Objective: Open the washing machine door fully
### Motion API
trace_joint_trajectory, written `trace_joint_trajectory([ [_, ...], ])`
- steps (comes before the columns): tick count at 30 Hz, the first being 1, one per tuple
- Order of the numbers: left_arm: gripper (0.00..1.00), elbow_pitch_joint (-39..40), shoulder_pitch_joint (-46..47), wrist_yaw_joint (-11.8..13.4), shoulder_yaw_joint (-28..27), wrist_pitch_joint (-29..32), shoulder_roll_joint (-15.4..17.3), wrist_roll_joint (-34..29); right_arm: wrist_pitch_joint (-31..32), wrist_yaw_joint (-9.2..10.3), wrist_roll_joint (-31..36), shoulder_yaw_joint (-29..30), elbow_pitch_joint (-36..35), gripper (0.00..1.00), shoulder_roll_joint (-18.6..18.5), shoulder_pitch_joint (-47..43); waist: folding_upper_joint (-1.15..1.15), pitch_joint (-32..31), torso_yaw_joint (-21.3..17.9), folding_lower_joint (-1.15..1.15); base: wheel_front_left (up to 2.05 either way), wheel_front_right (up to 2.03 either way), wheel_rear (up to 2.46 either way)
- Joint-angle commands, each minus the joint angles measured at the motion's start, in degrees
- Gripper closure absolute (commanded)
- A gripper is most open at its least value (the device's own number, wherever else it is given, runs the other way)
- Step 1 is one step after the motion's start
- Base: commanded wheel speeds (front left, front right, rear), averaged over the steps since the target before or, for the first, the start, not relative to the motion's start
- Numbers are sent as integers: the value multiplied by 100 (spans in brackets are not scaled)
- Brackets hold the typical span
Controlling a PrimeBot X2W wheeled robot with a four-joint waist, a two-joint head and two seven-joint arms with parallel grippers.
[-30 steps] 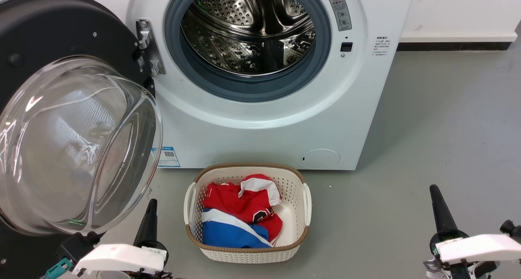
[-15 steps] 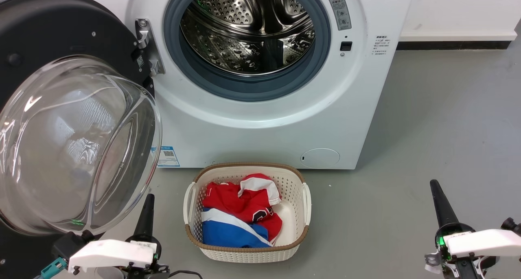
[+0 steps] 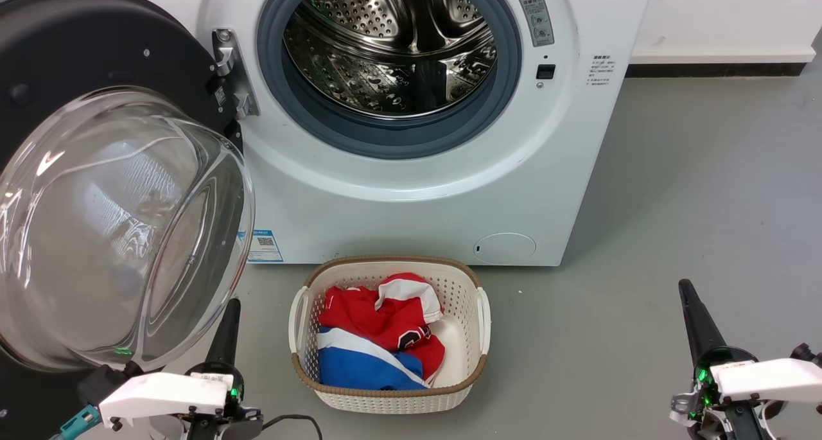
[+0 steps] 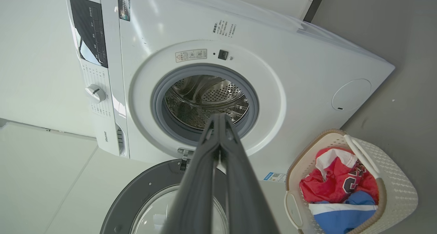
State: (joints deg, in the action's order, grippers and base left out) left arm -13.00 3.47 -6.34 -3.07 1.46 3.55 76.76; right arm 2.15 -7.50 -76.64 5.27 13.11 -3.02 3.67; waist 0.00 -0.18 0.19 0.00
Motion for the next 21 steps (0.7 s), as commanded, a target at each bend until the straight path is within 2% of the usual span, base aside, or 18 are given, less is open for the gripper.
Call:
trace_joint_trajectory([
  [1, 100, 10, 121, -27, -38, 51, 31, 164, 51, 1, -167, 21, -8, 100, -18, 145, 0, 2, -1, 0, 0, 0, 0],
  [21, 100, -62, 229, -91, -176, 289, 17, 1039, 284, 1, -1015, 74, 56, 100, -13, 237, 0, 20, -11, 0, 0, 0, 0],
])
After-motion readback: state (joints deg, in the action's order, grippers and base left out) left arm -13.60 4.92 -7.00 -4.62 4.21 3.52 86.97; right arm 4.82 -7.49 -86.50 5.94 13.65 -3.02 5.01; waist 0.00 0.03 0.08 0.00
